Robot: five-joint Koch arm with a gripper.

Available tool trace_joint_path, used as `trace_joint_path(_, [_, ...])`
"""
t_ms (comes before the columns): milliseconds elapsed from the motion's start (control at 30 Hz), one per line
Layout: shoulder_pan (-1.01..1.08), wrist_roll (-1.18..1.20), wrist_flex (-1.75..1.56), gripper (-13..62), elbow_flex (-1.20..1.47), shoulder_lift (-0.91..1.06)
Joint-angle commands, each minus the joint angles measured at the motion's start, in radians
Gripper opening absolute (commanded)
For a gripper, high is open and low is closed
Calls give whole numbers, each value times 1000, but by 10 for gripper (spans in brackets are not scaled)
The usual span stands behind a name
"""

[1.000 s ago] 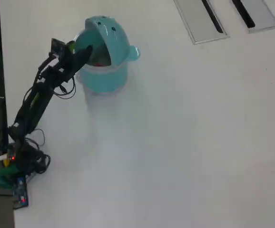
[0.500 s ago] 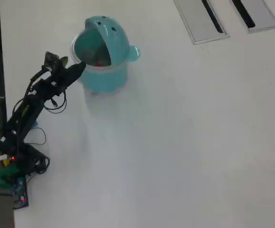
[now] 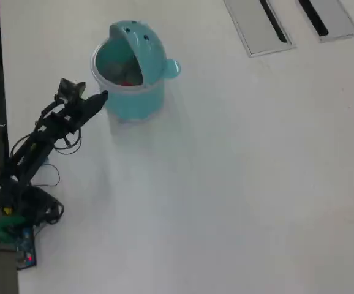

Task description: Grasp RGB lego blocks and put them in the bin one by one.

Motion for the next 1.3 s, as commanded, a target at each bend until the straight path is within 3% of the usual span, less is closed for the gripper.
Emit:
trace_joint_path(0, [-9,71,-120,343,20,91])
trace_joint_path(567, [-60,75,-97,359,393,356])
trace_joint_path(767, [-137,206,-124,359,488,365])
trace_joint_path(1267, [-387,192,-163,342,509,365])
